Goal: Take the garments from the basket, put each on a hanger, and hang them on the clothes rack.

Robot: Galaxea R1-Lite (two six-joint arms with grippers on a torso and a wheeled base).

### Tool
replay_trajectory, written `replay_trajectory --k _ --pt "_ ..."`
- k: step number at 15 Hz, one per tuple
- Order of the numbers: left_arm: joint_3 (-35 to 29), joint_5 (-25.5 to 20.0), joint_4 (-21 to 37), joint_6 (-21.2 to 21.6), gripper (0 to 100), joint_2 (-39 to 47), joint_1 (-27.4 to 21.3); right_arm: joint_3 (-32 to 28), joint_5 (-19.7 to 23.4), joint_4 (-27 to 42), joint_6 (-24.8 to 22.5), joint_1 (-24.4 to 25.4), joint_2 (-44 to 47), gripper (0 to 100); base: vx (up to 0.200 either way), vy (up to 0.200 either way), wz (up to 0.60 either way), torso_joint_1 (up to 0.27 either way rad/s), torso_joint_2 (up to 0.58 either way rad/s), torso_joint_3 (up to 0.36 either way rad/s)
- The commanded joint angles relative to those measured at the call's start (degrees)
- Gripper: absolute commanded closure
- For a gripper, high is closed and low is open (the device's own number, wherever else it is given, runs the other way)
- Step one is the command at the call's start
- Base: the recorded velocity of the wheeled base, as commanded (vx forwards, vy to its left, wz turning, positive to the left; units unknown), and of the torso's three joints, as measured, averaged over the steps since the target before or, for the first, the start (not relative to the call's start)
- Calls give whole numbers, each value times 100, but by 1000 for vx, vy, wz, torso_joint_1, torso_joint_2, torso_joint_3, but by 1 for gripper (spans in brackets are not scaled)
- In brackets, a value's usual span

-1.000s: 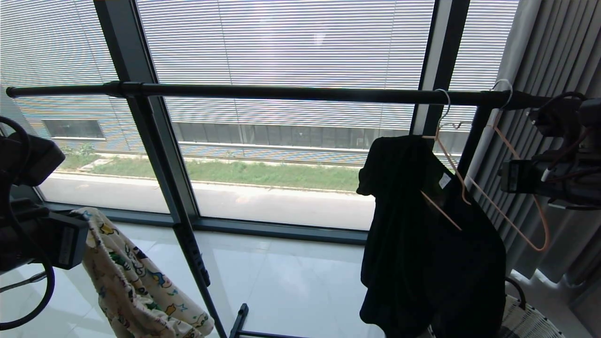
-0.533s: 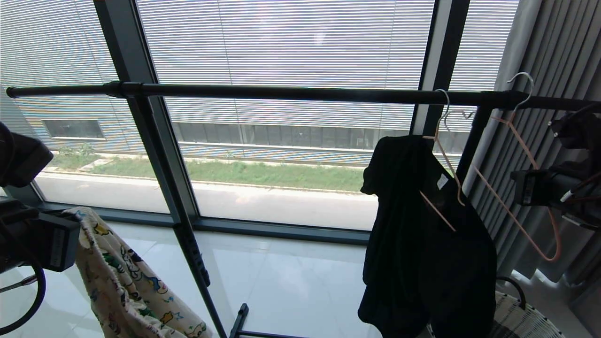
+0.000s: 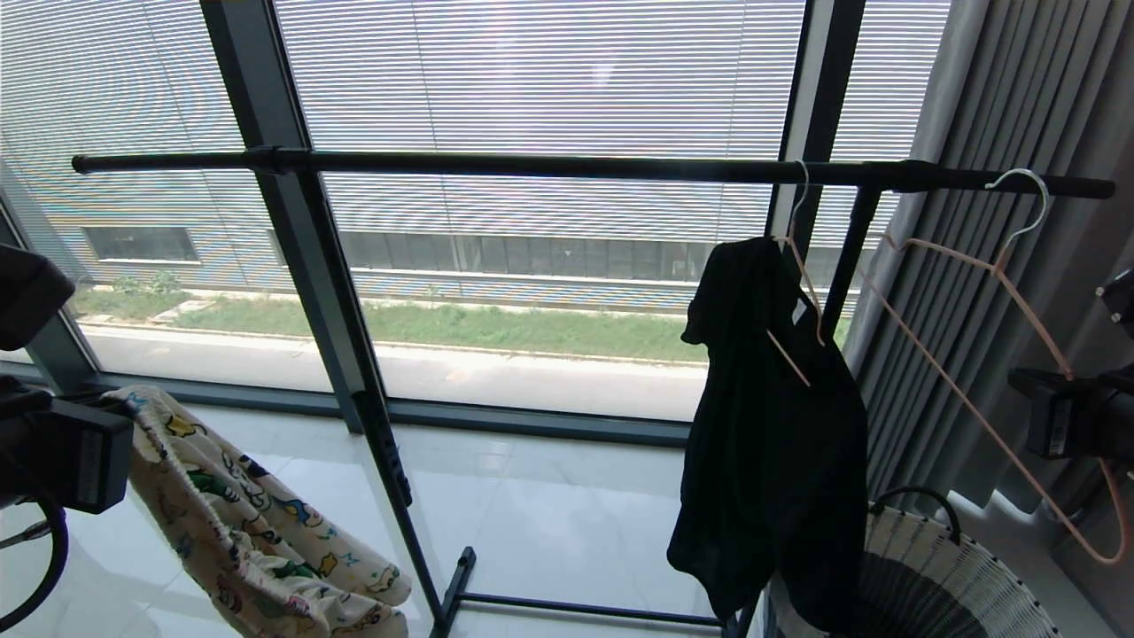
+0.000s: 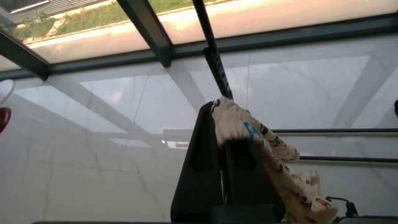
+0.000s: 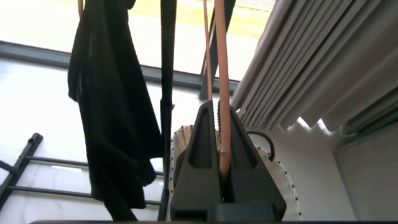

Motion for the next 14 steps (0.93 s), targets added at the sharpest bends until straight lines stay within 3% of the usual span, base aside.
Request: replay_trajectory --k 1,5,8,10,11,14 --pt "0 1 -1 5 100 -1 1 90 14 -5 -30 66 -266 100 -200 0 0 2 7 -2" --pt "0 1 -1 14 100 -1 1 73 31 4 -39 286 -310 100 -200 0 0 4 2 1" --pt "35 -8 8 49 100 7 -34 64 110 13 -21 690 -310 100 0 0 0 0 0 0" --pt "-9 -8 -1 49 100 16 -263 64 436 13 14 910 -275 100 0 0 0 0 0 0" --pt "-211 45 8 49 100 104 -615 55 998 13 49 1261 -275 100 0 0 0 0 0 0" --pt "-949 590 -1 -47 100 974 -966 143 1508 13 207 2114 -152 100 0 0 0 0 0 0"
